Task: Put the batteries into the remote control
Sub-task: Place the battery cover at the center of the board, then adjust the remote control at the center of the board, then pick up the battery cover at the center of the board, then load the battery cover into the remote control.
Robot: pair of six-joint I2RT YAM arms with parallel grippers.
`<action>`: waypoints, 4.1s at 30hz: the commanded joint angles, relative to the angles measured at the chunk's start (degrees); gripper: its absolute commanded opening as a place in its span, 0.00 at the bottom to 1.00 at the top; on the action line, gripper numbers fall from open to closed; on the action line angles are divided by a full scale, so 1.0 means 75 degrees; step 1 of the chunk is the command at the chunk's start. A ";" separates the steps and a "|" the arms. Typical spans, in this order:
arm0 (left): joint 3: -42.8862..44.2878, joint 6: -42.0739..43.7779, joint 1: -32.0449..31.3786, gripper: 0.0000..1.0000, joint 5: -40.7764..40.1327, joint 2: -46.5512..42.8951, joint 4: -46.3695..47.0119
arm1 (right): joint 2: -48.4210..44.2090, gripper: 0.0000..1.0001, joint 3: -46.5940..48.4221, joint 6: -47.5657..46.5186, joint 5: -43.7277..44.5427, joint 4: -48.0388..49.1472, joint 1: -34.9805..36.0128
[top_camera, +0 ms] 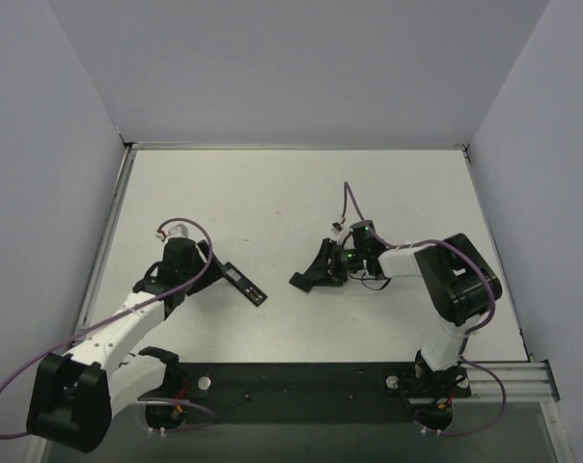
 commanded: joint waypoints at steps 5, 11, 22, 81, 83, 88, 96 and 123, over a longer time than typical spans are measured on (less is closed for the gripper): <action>0.1791 0.1339 0.0694 0.75 0.0742 0.2003 0.0612 | -0.1047 0.55 0.0248 -0.2016 0.1726 -0.2625 0.0022; 0.2928 0.1937 0.0730 0.75 0.0742 0.3655 0.0460 | -0.1868 0.66 0.0389 -0.2884 0.3180 -0.3714 0.0268; 0.3023 0.2149 0.0484 0.74 0.1211 0.4667 0.0190 | -0.2537 0.69 0.0611 -0.4325 0.3814 -0.3868 0.1053; 0.2449 0.2604 -0.0267 0.69 -0.1285 -0.2950 -0.2645 | -0.0790 0.22 0.3471 -0.8450 0.4662 -0.6107 0.2940; 0.2274 0.2699 -0.0255 0.69 -0.1811 -0.3230 -0.2727 | -0.0849 0.22 0.3611 -0.8766 0.4296 -0.6247 0.2987; 0.1735 0.2746 -0.0231 0.69 -0.2773 -0.4203 -0.2763 | -0.0674 0.22 0.4091 -0.9715 0.3838 -0.6610 0.3396; 0.1453 0.2981 -0.0196 0.69 -0.3477 -0.5246 -0.2528 | 0.0205 0.24 0.4994 -1.0256 0.3779 -0.7407 0.3749; 0.1347 0.3051 0.0085 0.68 -0.3219 -0.5458 -0.2353 | 0.1412 0.28 0.5709 -1.0408 0.4259 -0.7454 0.4053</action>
